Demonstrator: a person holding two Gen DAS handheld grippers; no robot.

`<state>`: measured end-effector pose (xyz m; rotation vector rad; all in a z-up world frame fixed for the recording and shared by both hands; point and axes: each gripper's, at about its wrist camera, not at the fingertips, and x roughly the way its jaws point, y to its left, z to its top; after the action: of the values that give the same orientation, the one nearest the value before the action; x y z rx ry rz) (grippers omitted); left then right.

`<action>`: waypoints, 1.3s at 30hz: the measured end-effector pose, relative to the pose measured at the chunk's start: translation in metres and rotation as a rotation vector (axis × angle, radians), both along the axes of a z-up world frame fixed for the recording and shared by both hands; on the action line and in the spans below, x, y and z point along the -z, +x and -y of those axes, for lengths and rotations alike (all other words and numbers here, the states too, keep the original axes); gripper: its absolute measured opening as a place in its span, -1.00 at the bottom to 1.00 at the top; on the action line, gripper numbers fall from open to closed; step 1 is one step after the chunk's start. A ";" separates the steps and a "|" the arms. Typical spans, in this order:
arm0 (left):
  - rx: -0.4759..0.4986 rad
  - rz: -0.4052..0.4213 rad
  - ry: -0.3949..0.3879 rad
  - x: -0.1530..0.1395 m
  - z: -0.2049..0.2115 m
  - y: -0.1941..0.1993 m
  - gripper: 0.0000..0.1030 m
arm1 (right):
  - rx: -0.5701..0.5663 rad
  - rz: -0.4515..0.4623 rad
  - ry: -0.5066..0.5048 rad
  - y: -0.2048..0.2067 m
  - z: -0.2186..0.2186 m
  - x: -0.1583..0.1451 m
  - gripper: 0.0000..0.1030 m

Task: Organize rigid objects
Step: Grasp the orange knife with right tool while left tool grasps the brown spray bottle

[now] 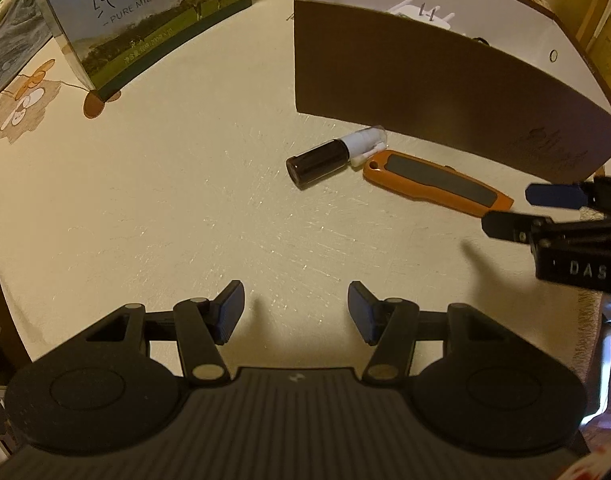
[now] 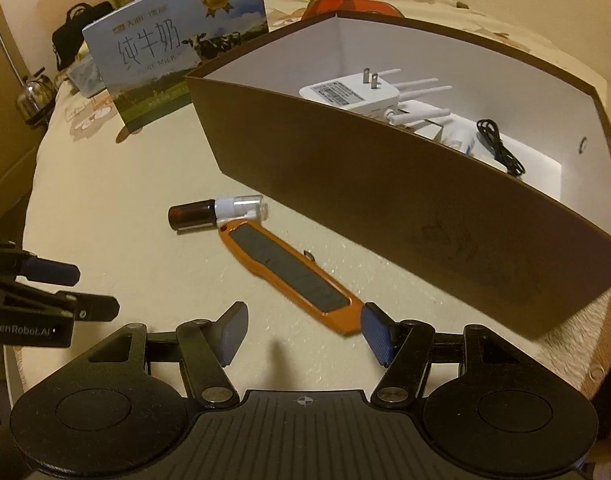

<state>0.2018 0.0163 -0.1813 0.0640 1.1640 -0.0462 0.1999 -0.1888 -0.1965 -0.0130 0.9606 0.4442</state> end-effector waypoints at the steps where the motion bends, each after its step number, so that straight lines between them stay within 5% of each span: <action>1: 0.001 -0.001 0.002 0.001 0.000 0.001 0.04 | -0.003 0.002 -0.005 0.002 -0.001 0.001 0.16; 19: 0.050 0.010 0.039 0.012 -0.002 0.007 0.03 | -0.200 0.096 -0.119 0.019 -0.028 0.032 0.14; 23: 0.051 0.003 0.032 0.014 -0.003 0.004 0.01 | -0.219 0.114 -0.154 0.007 -0.024 0.033 -0.32; 39: 0.062 0.012 0.026 0.018 -0.005 0.002 0.01 | -0.125 0.069 -0.135 -0.013 -0.022 0.039 -0.49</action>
<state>0.2034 0.0212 -0.1995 0.1232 1.1507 -0.0850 0.1866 -0.1673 -0.2355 -0.2096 0.9236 0.4900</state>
